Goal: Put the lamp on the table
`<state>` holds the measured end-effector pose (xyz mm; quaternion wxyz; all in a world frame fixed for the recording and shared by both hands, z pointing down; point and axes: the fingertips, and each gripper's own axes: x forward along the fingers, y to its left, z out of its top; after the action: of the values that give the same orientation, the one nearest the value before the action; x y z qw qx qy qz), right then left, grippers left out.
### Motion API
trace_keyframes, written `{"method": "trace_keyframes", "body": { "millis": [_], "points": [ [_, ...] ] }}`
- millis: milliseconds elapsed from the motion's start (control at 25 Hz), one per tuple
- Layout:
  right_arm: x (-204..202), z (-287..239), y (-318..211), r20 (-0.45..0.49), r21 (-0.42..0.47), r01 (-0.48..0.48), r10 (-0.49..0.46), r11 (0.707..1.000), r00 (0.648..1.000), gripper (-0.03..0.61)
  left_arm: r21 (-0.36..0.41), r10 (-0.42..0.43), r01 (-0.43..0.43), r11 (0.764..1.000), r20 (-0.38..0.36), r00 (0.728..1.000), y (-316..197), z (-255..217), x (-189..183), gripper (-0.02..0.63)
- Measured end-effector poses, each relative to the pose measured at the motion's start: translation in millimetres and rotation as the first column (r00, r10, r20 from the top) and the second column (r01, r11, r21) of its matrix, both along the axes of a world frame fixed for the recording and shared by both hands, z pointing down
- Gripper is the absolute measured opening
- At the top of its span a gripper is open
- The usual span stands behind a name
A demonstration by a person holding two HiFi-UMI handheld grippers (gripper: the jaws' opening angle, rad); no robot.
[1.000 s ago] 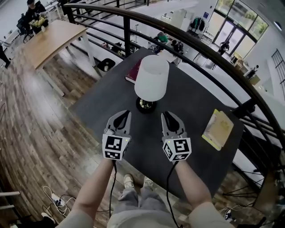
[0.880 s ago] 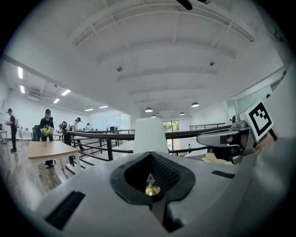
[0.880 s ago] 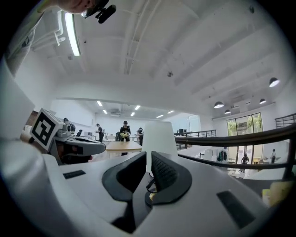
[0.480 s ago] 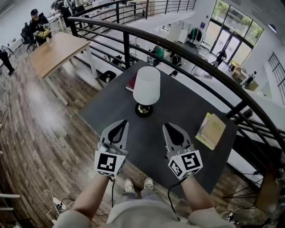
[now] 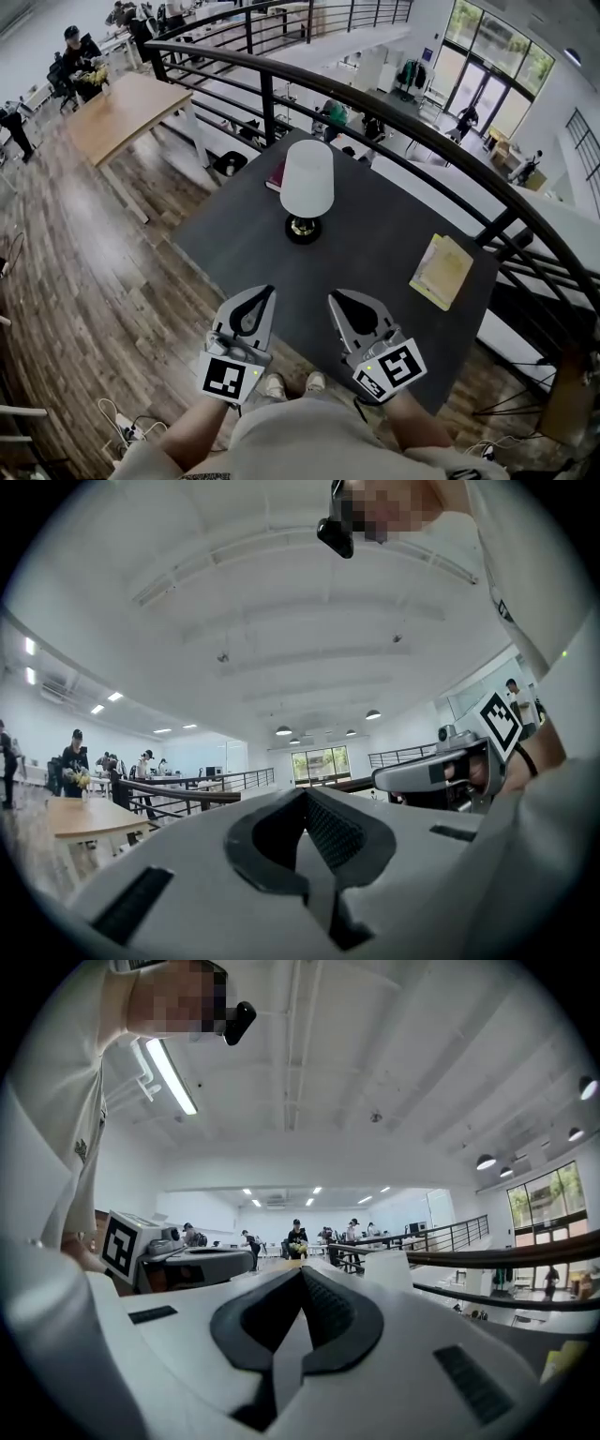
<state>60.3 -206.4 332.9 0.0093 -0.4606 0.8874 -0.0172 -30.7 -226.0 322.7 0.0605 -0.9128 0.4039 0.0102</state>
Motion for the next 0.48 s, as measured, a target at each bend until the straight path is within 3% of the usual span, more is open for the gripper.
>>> {"method": "trace_keyframes", "body": {
  "millis": [160, 480],
  "points": [
    [5, 3, 18, -0.009, -0.025, -0.007, 0.007, 1.0, 1.0, 0.002, -0.029, -0.014, 0.014, 0.999, 0.006, 1.0, 18, 2, 4, 0.005],
    [-8, -8, 13, -0.072, 0.023, 0.013, -0.011, 1.0, 0.997, 0.002, -0.029, -0.024, 0.024, 0.999, 0.008, 1.0, 13, 1, -2, 0.005]
  ]
}}
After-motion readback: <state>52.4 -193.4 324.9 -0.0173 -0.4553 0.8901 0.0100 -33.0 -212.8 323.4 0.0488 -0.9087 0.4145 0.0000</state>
